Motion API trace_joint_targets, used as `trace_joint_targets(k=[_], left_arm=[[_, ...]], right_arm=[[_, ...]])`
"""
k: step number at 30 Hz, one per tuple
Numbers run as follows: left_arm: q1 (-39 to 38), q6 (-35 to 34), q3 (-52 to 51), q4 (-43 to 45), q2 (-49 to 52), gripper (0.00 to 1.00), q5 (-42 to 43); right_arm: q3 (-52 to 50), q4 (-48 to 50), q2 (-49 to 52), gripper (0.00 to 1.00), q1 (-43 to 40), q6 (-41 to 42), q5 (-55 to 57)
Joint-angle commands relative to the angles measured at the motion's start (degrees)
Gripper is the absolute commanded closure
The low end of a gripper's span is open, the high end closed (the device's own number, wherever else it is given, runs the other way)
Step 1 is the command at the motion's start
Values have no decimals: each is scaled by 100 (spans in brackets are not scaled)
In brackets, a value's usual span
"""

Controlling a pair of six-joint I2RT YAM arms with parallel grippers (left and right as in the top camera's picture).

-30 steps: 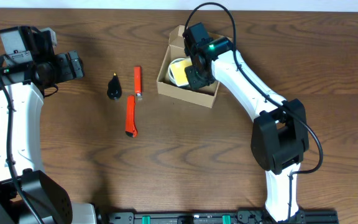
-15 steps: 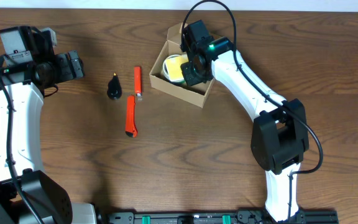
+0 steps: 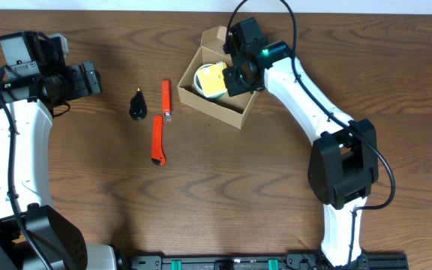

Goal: Pack container

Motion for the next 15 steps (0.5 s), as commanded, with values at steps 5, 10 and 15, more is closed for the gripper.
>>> trace_joint_targets(k=[5,10,15], left_arm=[[4,39,122,-22,-11,5,-20],[4,39,122,-20,-11,5,-20],[4,39,122,-22,-11,5,-20]], right_arm=[[-11,-127,-374,99,-72,-173,-173],[-11,-251,-664,99,-72,-188,-223],[-11,-564,-970,99,35,-190,-433]])
